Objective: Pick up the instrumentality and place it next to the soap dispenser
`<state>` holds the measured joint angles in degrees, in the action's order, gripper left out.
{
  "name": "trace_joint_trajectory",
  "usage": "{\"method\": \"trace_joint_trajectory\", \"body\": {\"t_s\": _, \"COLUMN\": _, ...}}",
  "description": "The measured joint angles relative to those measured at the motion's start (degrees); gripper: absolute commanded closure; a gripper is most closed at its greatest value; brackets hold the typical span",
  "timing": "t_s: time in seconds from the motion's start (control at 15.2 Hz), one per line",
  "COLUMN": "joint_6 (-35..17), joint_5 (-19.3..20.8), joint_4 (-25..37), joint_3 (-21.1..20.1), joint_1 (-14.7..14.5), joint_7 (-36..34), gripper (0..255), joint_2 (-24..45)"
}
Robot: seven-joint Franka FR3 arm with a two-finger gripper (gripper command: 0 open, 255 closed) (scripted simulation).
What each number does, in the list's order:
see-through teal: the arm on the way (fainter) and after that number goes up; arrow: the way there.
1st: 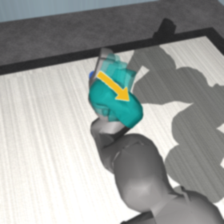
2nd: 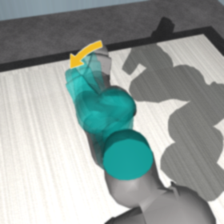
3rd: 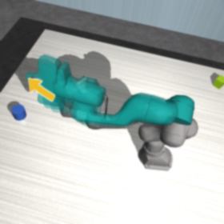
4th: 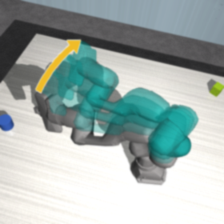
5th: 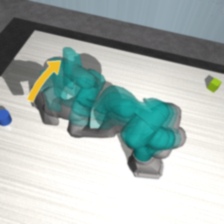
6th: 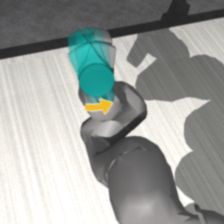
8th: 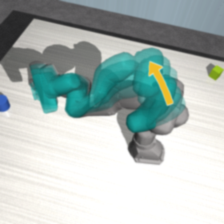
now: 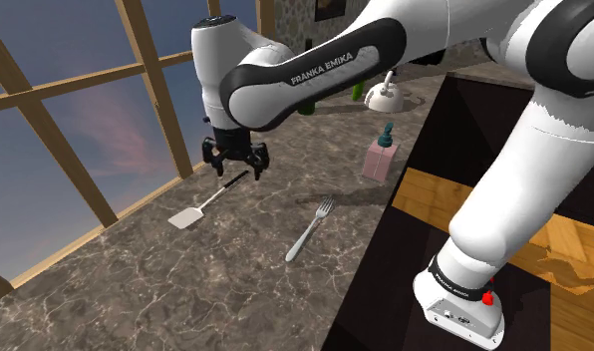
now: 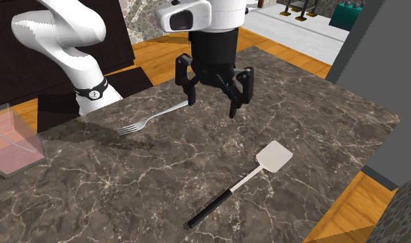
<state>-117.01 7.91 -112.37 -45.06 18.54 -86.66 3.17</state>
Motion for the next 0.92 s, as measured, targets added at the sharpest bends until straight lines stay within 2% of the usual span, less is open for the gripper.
{"method": "trace_joint_trajectory", "body": {"t_s": 0.2, "joint_6": 1.6, "joint_5": 7.6, "joint_4": 7.5, "joint_3": 1.0, "joint_1": -3.1, "joint_7": -11.5, "gripper": 0, "joint_2": 10.5}}
{"method": "trace_joint_trajectory", "body": {"t_s": 0.4, "joint_6": 3.7, "joint_5": 12.0, "joint_4": 14.5, "joint_3": 3.7, "joint_1": -7.0, "joint_7": -20.3, "gripper": 0, "joint_2": 18.2}}
{"method": "trace_joint_trajectory", "body": {"t_s": 0.66, "joint_6": 6.5, "joint_5": 15.8, "joint_4": 25.6, "joint_3": 8.2, "joint_1": -12.1, "joint_7": -29.1, "gripper": 0, "joint_2": 28.7}}
{"method": "trace_joint_trajectory", "body": {"t_s": 0.92, "joint_6": 5.3, "joint_5": 16.9, "joint_4": 27.0, "joint_3": 9.6, "joint_1": -13.1, "joint_7": -31.3, "gripper": 0, "joint_2": 31.6}}
